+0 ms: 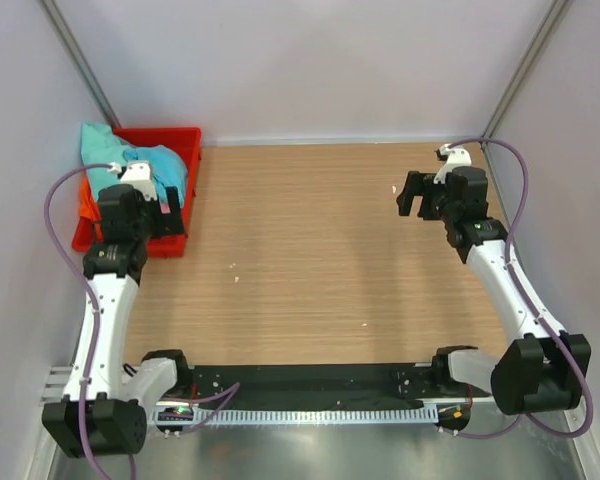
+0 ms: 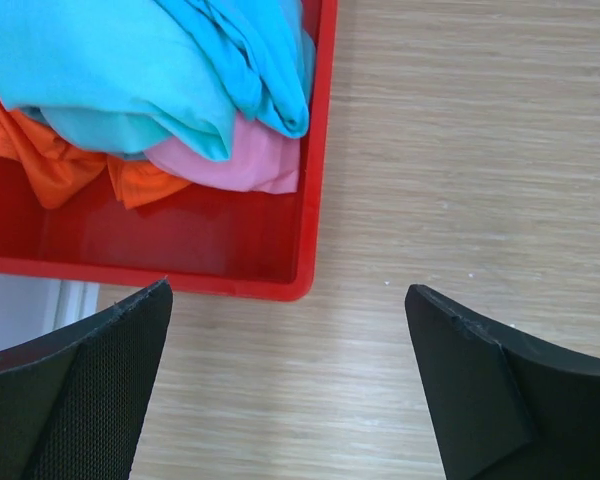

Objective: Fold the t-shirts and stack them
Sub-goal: Grab the tshirt from the pile

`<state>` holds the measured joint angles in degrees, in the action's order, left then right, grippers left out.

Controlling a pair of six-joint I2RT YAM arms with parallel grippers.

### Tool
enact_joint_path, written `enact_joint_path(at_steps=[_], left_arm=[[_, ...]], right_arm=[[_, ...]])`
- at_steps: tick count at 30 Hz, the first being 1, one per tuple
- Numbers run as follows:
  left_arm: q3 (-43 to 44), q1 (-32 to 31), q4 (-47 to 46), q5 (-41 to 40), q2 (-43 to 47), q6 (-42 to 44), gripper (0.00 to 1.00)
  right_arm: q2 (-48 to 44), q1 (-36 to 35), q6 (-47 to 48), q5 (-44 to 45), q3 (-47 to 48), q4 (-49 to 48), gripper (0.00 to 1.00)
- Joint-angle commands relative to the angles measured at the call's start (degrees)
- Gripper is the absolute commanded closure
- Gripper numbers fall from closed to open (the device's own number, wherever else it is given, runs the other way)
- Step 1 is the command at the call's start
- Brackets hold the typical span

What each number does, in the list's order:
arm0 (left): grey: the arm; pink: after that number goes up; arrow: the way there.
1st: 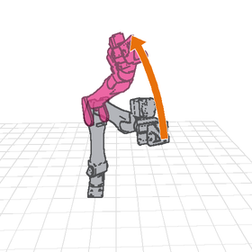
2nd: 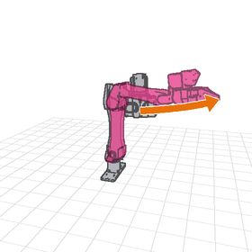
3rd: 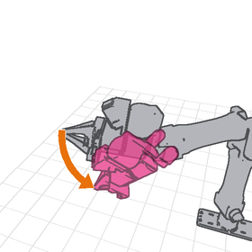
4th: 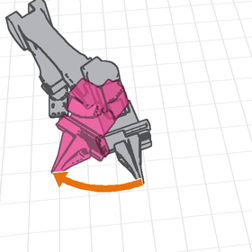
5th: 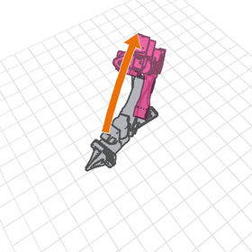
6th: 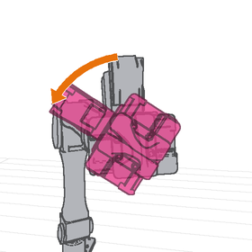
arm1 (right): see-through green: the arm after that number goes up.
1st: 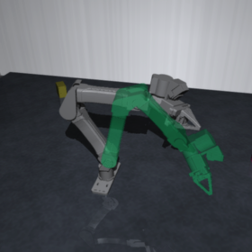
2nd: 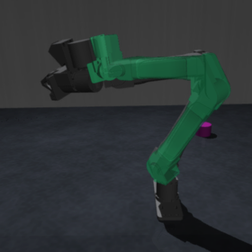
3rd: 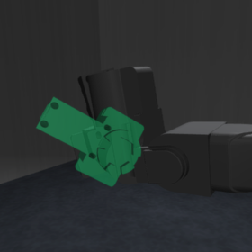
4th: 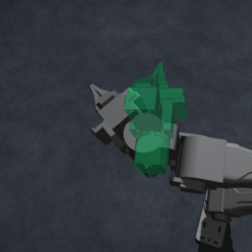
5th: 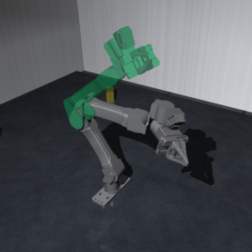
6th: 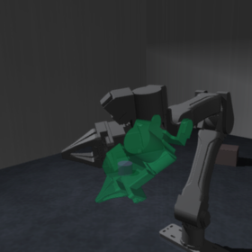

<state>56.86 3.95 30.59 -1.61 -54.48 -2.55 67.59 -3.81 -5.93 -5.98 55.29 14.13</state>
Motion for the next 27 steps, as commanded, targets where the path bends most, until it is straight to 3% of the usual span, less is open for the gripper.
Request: enact_joint_path(at_steps=[1, 8, 13, 19, 27], left_arm=[[6.41, 0.36, 0.17, -1.99, -5.8, 3.95, 0.0], [11.86, 0.89, -3.69, -10.08, -22.58, 1.48, 0.0], [15.64, 3.95, -6.85, -10.53, -26.73, 3.69, 0.07], [24.25, 11.69, -6.86, -10.52, -30.77, 0.88, 0.09], [35.94, 14.94, -1.95, -6.42, -44.45, -1.22, 0.09]], right_arm=[[2.01, 0.12, 1.27, 1.49, 2.62, -0.86, 0.0], [16.04, 0.12, 4.26, 2.46, 11.23, 4.14, 0.0], [22.49, 0.21, 3.48, 0.54, 15.64, 6.35, 0.0], [22.67, 0.21, 4.44, -1.83, 13.53, 6.0, 0.0], [20.74, 0.21, 4.09, -5.54, 14.06, 6.61, 0.0]])
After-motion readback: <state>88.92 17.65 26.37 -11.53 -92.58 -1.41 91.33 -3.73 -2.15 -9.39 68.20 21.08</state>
